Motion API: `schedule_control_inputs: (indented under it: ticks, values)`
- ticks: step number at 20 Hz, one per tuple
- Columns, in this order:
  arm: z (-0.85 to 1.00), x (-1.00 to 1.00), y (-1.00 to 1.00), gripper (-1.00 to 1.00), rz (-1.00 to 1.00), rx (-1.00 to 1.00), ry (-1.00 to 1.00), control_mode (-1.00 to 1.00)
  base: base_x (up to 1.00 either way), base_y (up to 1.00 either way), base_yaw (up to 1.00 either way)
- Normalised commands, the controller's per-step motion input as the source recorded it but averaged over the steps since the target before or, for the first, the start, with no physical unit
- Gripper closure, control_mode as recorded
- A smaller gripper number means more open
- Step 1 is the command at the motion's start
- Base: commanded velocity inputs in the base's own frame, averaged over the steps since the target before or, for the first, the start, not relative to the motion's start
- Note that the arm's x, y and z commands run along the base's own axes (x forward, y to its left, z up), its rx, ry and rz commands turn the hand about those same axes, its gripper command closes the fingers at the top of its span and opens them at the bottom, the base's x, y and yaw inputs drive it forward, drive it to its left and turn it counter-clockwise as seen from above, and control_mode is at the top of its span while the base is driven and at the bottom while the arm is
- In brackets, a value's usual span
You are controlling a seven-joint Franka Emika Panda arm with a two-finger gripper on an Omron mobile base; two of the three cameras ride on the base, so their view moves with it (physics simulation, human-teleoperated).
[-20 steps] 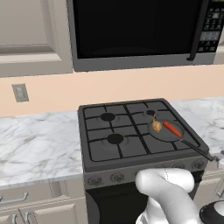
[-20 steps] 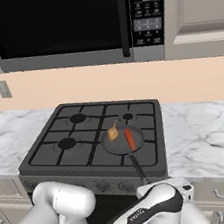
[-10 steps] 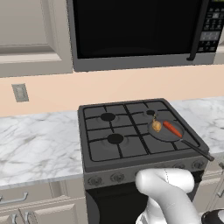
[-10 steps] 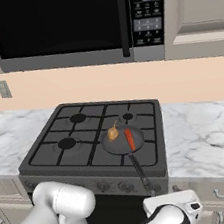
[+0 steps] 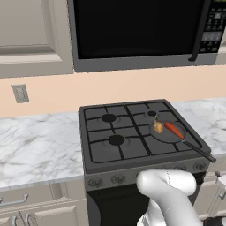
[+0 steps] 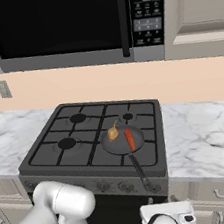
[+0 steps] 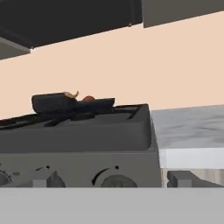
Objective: Put the onion and carrot in the pan. Then turn on the front right burner and set the heat to medium.
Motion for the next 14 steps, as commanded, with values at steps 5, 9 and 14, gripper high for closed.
schedule_control_inputs:
  ticks: [5, 9, 14]
  values:
    - [-0.28, 0.34, 0.20, -1.00, -0.14, 0.00, 0.00, -1.00, 0.00, 0.00, 0.00]
    - [-0.15, 0.33, 0.00, -1.00, -0.17, 0.00, 0.00, -1.00, 0.00, 0.00, 0.00]
    - [-0.16, 0.13, 0.05, -1.00, -0.09, 0.00, 0.00, -1.00, 0.00, 0.00, 0.00]
